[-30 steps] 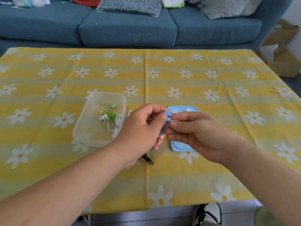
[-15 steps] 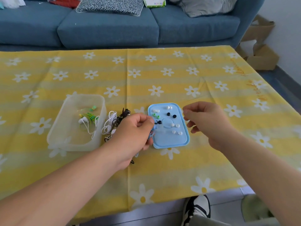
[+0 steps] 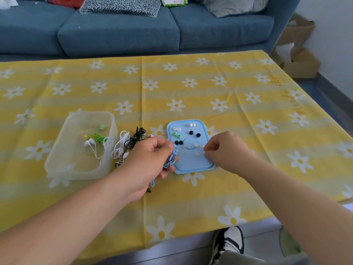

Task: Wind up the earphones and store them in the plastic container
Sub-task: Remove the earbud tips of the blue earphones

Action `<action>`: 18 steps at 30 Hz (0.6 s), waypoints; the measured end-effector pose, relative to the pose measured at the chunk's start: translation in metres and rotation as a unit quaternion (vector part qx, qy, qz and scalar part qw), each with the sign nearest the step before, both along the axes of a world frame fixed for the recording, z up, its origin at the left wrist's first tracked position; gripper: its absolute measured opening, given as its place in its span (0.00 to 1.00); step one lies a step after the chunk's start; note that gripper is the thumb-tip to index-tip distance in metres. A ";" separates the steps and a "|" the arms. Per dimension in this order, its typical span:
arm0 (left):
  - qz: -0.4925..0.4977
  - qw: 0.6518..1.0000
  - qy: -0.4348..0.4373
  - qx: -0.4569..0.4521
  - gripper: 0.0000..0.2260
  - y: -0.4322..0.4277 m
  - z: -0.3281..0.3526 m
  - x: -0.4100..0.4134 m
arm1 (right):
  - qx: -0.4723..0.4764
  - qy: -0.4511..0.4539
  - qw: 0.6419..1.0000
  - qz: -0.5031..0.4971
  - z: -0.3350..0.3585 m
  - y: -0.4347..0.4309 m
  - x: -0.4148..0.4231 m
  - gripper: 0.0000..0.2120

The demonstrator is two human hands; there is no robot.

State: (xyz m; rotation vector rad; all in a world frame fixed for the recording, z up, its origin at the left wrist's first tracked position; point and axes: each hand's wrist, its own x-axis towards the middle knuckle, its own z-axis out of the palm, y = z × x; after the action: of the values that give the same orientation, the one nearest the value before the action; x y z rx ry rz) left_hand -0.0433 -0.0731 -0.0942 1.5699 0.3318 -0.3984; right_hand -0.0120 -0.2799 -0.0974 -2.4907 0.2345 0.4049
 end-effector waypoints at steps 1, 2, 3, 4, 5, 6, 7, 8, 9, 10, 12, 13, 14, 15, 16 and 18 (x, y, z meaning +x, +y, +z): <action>-0.003 1.000 0.001 -0.004 0.07 0.000 0.001 0.000 | -0.004 -0.002 1.000 0.000 -0.001 0.000 0.000 0.06; -0.005 1.000 0.000 -0.008 0.07 0.001 0.002 0.000 | -0.008 -0.002 1.000 0.002 -0.001 0.001 0.000 0.05; -0.005 1.000 -0.001 -0.012 0.07 0.003 0.003 0.000 | -0.011 0.000 1.000 0.005 0.000 0.002 0.000 0.05; -0.005 1.000 -0.003 -0.017 0.06 0.003 0.005 -0.001 | -0.013 0.000 1.000 0.005 0.002 0.002 -0.001 0.05; -0.004 1.000 -0.005 -0.021 0.06 0.003 0.006 -0.001 | -0.006 -0.004 1.000 0.003 0.006 0.004 -0.001 0.05; -0.003 1.000 -0.007 -0.025 0.06 0.005 0.008 -0.001 | 0.012 -0.014 1.000 -0.001 0.011 0.007 -0.002 0.05; -0.001 0.999 -0.011 -0.030 0.06 0.007 0.009 0.000 | 0.043 -0.027 0.999 -0.007 0.018 0.011 -0.002 0.04; 0.000 0.999 -0.015 -0.034 0.06 0.009 0.010 0.000 | 0.090 -0.034 0.995 -0.015 0.025 0.017 -0.004 0.03; 0.001 0.999 -0.018 -0.040 0.06 0.011 0.011 0.000 | 0.147 -0.032 0.988 -0.022 0.032 0.023 -0.006 0.02; 0.001 0.999 -0.023 -0.047 0.06 0.014 0.012 0.001 | 0.202 -0.027 0.979 -0.026 0.038 0.031 -0.007 0.01; 0.002 0.997 -0.032 -0.064 0.07 0.019 0.015 0.002 | 0.283 -0.023 0.958 -0.030 0.047 0.044 -0.009 0.03; 0.006 0.997 -0.037 -0.073 0.07 0.020 0.016 0.002 | 0.315 -0.021 0.948 -0.032 0.050 0.050 -0.010 0.05; 0.012 0.996 -0.042 -0.081 0.06 0.023 0.018 0.002 | 0.344 -0.015 0.938 -0.035 0.051 0.054 -0.009 0.08; 0.019 0.995 -0.048 -0.086 0.06 0.025 0.020 0.002 | 0.370 -0.004 0.928 -0.037 0.052 0.058 -0.009 0.10; 0.025 0.994 -0.055 -0.086 0.06 0.030 0.022 0.003 | 0.390 0.010 0.920 -0.038 0.052 0.063 -0.008 0.11; 0.026 0.994 -0.071 -0.074 0.06 0.038 0.024 0.003 | 0.431 0.036 0.901 -0.037 0.051 0.070 -0.007 0.11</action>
State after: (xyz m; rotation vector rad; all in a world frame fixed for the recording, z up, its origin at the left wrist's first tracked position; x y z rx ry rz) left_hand -0.0402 -0.0352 -0.0699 1.4330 0.2272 -0.2635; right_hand -0.0185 -0.2096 -0.0463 -1.5904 0.1334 0.4451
